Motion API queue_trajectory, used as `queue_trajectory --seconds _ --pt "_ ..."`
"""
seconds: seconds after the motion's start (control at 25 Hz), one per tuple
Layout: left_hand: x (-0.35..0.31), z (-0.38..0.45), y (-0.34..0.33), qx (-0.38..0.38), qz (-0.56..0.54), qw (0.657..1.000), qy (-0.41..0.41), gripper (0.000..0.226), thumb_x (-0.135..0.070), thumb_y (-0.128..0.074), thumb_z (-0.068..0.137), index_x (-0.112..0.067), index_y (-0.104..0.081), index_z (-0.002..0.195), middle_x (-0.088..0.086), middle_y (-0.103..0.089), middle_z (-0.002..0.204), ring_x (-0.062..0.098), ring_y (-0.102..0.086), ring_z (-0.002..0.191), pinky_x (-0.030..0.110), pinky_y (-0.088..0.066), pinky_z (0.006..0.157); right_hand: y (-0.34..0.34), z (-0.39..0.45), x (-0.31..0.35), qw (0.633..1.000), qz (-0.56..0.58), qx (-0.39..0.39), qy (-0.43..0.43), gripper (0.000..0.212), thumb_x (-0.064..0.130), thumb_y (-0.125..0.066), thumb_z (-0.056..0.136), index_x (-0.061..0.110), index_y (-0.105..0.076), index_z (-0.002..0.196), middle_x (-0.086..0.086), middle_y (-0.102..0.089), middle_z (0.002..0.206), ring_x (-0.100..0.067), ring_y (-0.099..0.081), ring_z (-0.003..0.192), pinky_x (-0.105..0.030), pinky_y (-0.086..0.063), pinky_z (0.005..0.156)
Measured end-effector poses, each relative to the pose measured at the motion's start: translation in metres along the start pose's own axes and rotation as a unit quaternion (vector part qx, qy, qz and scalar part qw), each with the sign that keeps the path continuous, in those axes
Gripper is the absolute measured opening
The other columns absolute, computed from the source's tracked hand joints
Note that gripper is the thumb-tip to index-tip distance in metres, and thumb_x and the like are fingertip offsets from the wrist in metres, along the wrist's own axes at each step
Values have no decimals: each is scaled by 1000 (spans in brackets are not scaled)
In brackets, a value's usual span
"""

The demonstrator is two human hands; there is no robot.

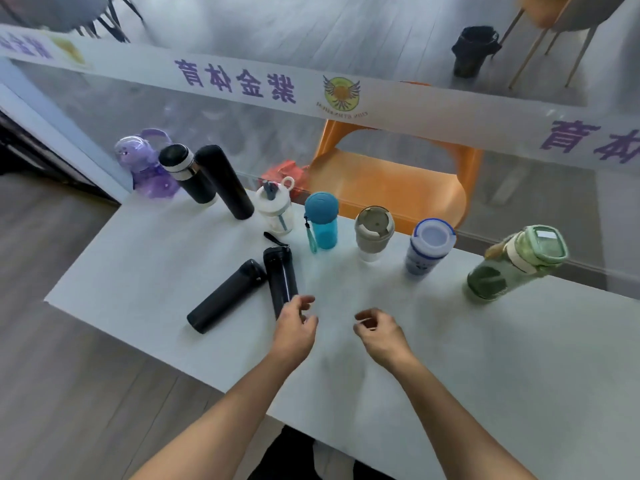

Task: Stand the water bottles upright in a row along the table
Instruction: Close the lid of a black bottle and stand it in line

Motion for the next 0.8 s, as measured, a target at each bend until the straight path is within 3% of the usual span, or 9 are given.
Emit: queue_trajectory --seconds 0.08,0.2,0.28,0.36,0.4,0.56,0.64,0.72,0.8 --pt "13 22 31 -36 13 999 15 41 -15 -54 91 -23 -53 131 6 -53 129 21 -59 110 42 -49 101 -33 7 24 1000 -7 14 11 30 27 -62 89 23 -66 119 -3 -71 110 -17 -66 96 -36 -56 89" --pt "24 48 59 23 43 997 53 58 -18 -53 93 -21 -36 148 6 -44 149 25 -47 133 39 -38 112 -77 17 53 999 -17 25 28 50 27 -59 92 25 -51 141 -4 -59 137 -21 -59 122 -36 -48 105" --pt "25 51 65 91 13 995 48 59 -11 -51 94 -19 -33 149 1 -50 146 20 -51 128 21 -41 102 -100 20 64 999 -24 36 33 57 26 -57 93 24 -42 149 -5 -51 148 -22 -51 134 -33 -40 110" --pt "27 48 67 133 -17 990 35 57 -3 -48 94 -18 -36 148 -8 -55 130 13 -57 109 4 -43 78 -117 15 68 998 -24 39 31 51 23 -56 94 25 -47 144 -5 -57 142 -22 -55 128 -25 -41 101" --pt "30 47 67 141 -23 989 35 56 -3 -47 95 -16 -35 148 -10 -52 125 10 -56 105 3 -42 73 -121 12 66 999 -22 27 21 46 23 -56 94 25 -51 139 -5 -61 136 -23 -58 122 -25 -42 95" --pt "54 38 62 141 -34 986 76 46 -16 -51 95 -19 -43 139 -4 -56 131 13 -60 108 31 -50 94 -120 5 50 999 -14 -27 -34 35 32 -56 95 21 -56 128 -6 -68 117 -21 -62 100 -27 -43 80" --pt "65 34 57 141 -29 984 106 48 -19 -51 94 -19 -42 141 2 -58 124 19 -59 112 42 -51 100 -116 8 43 998 -6 -40 -53 43 35 -56 95 20 -53 134 -8 -65 124 -24 -61 106 -28 -43 83" --pt "66 35 51 164 -40 979 117 52 -20 -50 95 -19 -37 146 7 -54 134 21 -56 118 43 -49 103 -115 12 38 997 26 -43 -64 51 36 -56 95 20 -47 142 -7 -62 131 -26 -60 118 -29 -44 90" --pt "61 38 46 199 -90 967 130 52 -16 -46 98 -18 -33 148 8 -55 136 19 -58 110 38 -52 96 -115 17 34 994 66 -40 -79 57 34 -58 94 19 -42 147 -6 -62 134 -26 -59 122 -33 -46 100"
Point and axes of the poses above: each hand's wrist, its own z-axis towards the middle knuckle, its own y-axis out of the back of the hand, x = y × z, the point moved 2 cm from there along z, towards the middle knuckle
